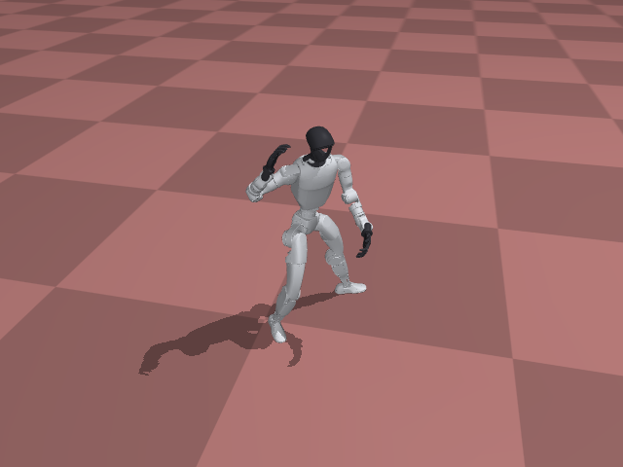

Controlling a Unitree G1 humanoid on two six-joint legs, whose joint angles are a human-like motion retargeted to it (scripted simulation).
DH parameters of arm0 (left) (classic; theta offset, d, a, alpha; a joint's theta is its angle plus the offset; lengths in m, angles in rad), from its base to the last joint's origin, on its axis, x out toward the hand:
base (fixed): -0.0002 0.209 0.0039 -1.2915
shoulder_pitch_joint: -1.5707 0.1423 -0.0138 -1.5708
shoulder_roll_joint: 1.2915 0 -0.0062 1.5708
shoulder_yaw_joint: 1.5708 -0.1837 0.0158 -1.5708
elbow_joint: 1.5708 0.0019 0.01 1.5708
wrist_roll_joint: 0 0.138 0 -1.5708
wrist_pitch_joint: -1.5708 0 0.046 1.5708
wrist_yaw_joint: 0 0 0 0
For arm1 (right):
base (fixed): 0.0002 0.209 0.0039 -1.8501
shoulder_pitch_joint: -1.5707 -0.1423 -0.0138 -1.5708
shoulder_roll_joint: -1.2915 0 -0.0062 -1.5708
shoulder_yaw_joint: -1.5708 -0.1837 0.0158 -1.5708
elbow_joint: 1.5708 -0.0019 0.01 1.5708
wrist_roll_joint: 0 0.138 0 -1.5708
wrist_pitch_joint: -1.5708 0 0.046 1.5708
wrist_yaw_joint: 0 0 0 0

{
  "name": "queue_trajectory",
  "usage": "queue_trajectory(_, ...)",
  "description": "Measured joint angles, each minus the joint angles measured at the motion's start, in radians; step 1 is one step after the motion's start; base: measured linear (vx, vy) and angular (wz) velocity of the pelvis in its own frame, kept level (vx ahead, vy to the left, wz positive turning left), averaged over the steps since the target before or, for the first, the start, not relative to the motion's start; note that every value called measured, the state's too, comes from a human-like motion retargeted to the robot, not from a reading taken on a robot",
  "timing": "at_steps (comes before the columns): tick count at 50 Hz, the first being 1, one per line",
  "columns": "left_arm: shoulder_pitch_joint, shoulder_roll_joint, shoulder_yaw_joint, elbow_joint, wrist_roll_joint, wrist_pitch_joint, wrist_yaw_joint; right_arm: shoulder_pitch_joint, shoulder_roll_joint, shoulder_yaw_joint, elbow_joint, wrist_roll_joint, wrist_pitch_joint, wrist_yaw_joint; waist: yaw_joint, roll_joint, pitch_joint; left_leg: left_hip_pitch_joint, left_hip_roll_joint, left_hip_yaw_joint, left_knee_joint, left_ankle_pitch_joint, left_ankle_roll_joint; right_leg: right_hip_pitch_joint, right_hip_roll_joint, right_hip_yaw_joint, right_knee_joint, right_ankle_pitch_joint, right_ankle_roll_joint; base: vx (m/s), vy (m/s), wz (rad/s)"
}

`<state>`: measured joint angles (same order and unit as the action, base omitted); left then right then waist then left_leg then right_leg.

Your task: Kungfu

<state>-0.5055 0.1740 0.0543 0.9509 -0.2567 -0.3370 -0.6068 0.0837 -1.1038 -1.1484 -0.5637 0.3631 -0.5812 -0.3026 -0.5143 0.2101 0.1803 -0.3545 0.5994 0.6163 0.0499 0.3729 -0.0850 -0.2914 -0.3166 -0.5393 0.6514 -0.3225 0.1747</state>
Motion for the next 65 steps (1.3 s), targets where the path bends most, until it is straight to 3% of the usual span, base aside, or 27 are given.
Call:
queue_trajectory(5,0.067,0.130,0.059,0.063,0.239,-0.021,0.043,0.108,0.110,0.034,0.107,0.011,0.011,0.133,0.041,0.017,0.028,-0.119,0.016,-0.102,0.123,-0.056,0.022,0.076,0.029,-0.033,-0.111,0.077,0.044,0.18,0.32,0.56)
queue_trajectory(11,0.237,0.219,0.102,0.106,0.493,0.035,0.162,0.189,0.256,0.325,0.390,-0.004,0.013,0.429,0.189,0.057,0.000,-0.299,0.018,-0.335,0.288,-0.134,0.044,0.146,0.136,0.030,-0.201,0.147,0.087,0.25,0.29,0.67)
queue_trajectory(15,0.335,0.199,0.135,0.145,0.736,0.142,0.348,0.181,0.512,0.622,0.685,-0.021,0.080,0.629,0.213,0.073,-0.011,-0.496,-0.020,-0.420,0.472,-0.270,0.161,0.301,0.239,0.083,-0.288,0.188,0.087,0.18,0.27,3.03)
queue_trajectory(17,0.383,0.182,0.146,0.170,0.866,0.171,0.434,0.146,0.676,0.762,0.822,0.075,0.140,0.647,0.266,0.057,-0.034,-0.562,-0.064,-0.434,0.547,-0.325,0.220,0.373,0.293,0.140,-0.310,0.190,0.087,0.13,0.05,3.32)
queue_trajectory(18,0.412,0.174,0.151,0.187,0.928,0.180,0.472,0.120,0.759,0.832,0.871,0.154,0.156,0.642,0.319,0.045,-0.052,-0.573,-0.073,-0.422,0.558,-0.310,0.219,0.403,0.318,0.170,-0.315,0.184,0.087,0.18,-0.05,2.47)
queue_trajectory(20,0.482,0.157,0.165,0.239,1.043,0.216,0.531,0.034,0.901,0.973,0.929,0.323,0.173,0.608,0.458,0.028,-0.091,-0.596,-0.064,-0.414,0.592,-0.246,0.182,0.460,0.369,0.192,-0.331,0.170,0.087,0.20,-0.25,1.64)
queue_trajectory(22,0.564,0.145,0.187,0.317,1.137,0.247,0.527,-0.157,0.977,1.062,0.939,0.444,0.207,0.601,0.625,0.001,-0.125,-0.652,-0.085,-0.473,0.667,-0.268,0.171,0.492,0.387,0.169,-0.335,0.164,0.087,0.21,-0.36,0.79)
queue_trajectory(24,0.650,0.129,0.224,0.436,1.196,0.316,0.509,-0.421,0.997,1.095,0.898,0.574,0.303,0.668,0.730,-0.031,-0.132,-0.680,-0.097,-0.483,0.718,-0.283,0.171,0.501,0.372,0.155,-0.316,0.160,0.087,0.21,-0.14,0.29)
queue_trajectory(27,0.786,0.076,0.260,0.677,1.247,0.474,0.437,-0.800,1.028,1.118,0.812,0.824,0.449,0.784,0.701,-0.032,-0.133,-0.705,-0.132,-0.496,0.769,-0.309,0.174,0.516,0.361,0.135,-0.305,0.162,0.087,0.34,0.24,0.51)
queue_trajectory(30,0.960,0.020,0.249,0.749,1.361,0.602,0.244,-1.066,1.008,1.132,0.724,1.030,0.452,0.821,0.668,-0.054,-0.182,-0.744,-0.161,-0.501,0.786,-0.324,0.165,0.518,0.362,0.096,-0.339,0.185,0.087,0.44,0.12,0.56)
queue_trajectory(32,1.038,-0.041,0.268,0.749,1.396,0.592,0.200,-1.174,0.977,1.116,0.665,1.040,0.460,0.882,0.668,-0.075,-0.207,-0.775,-0.158,-0.501,0.787,-0.322,0.167,0.498,0.366,0.083,-0.354,0.215,0.087,0.30,-0.08,0.17)
queue_trajectory(35,1.074,-0.117,0.308,0.749,1.392,0.532,0.245,-1.261,0.888,1.075,0.604,0.906,0.445,0.948,0.699,-0.106,-0.200,-0.786,-0.156,-0.505,0.777,-0.320,0.163,0.487,0.362,0.068,-0.375,0.270,0.087,0.16,-0.10,-0.06)
queue_trajectory(38,1.036,-0.137,0.300,0.749,1.332,0.487,0.233,-1.287,0.790,1.043,0.585,0.739,0.319,0.791,0.739,-0.152,-0.186,-0.798,-0.162,-0.492,0.774,-0.340,0.161,0.475,0.351,0.064,-0.417,0.305,0.087,0.23,-0.07,-0.10)
queue_trajectory(42,0.942,-0.122,0.257,0.746,1.308,0.450,0.099,-1.295,0.758,1.031,0.547,0.708,0.042,0.519,0.759,-0.199,-0.195,-0.820,-0.138,-0.507,0.755,-0.382,0.091,0.443,0.363,0.024,-0.472,0.395,0.087,0.27,-0.14,-0.57)
queue_trajectory(46,0.890,-0.098,0.210,0.692,1.308,0.398,0.187,-1.258,0.786,1.040,0.508,0.742,0.052,0.520,0.738,-0.218,-0.234,-0.787,-0.150,-0.516,0.714,-0.450,0.016,0.416,0.341,0.036,-0.501,0.657,0.087,0.63,0.20,-0.26)
queue_trajectory(48,0.887,-0.100,0.198,0.668,1.292,0.352,0.261,-1.233,0.803,1.052,0.499,0.768,0.073,0.554,0.674,-0.228,-0.239,-0.703,-0.245,-0.479,0.669,-0.508,0.011,0.438,0.266,0.075,-0.504,0.792,0.087,0.70,0.55,1.34)
queue_trajectory(50,0.878,-0.095,0.184,0.656,1.284,0.327,0.275,-1.213,0.818,1.072,0.506,0.792,0.075,0.556,0.590,-0.229,-0.218,-0.591,-0.342,-0.451,0.601,-0.555,0.006,0.440,0.238,0.193,-0.443,0.837,0.087,0.63,0.39,1.93)
queue_trajectory(52,0.861,-0.073,0.174,0.643,1.293,0.346,0.240,-1.188,0.827,1.083,0.512,0.822,0.083,0.556,0.517,-0.172,-0.192,-0.501,-0.357,-0.506,0.517,-0.555,-0.014,0.375,0.364,0.361,-0.304,0.736,0.087,0.55,0.06,1.86)
queue_trajectory(54,0.853,-0.053,0.159,0.629,1.307,0.352,0.211,-1.162,0.820,1.096,0.514,0.843,0.092,0.566,0.448,-0.138,-0.170,-0.422,-0.385,-0.527,0.451,-0.564,-0.009,0.317,0.427,0.368,-0.183,0.623,0.087,0.48,0.03,1.91)
queue_trajectory(56,0.849,-0.033,0.146,0.610,1.325,0.351,0.199,-1.138,0.804,1.105,0.512,0.850,0.099,0.579,0.391,-0.108,-0.156,-0.346,-0.409,-0.540,0.392,-0.587,0.006,0.259,0.430,0.292,-0.071,0.503,0.074,0.50,0.04,1.67)
queue_trajectory(60,0.848,0.005,0.142,0.573,1.350,0.335,0.198,-1.102,0.785,1.104,0.507,0.809,0.111,0.593,0.319,-0.073,-0.138,-0.205,-0.452,-0.582,0.294,-0.622,0.036,0.117,0.449,0.228,0.076,0.293,-0.009,0.45,-0.05,1.02)
queue_trajectory(65,0.853,0.040,0.154,0.556,1.306,0.338,0.181,-1.081,0.782,1.128,0.520,0.798,0.115,0.577,0.265,-0.094,-0.126,-0.026,-0.503,-0.567,0.196,-0.635,0.015,-0.009,0.453,0.314,0.026,0.179,-0.054,0.43,-0.10,0.54)
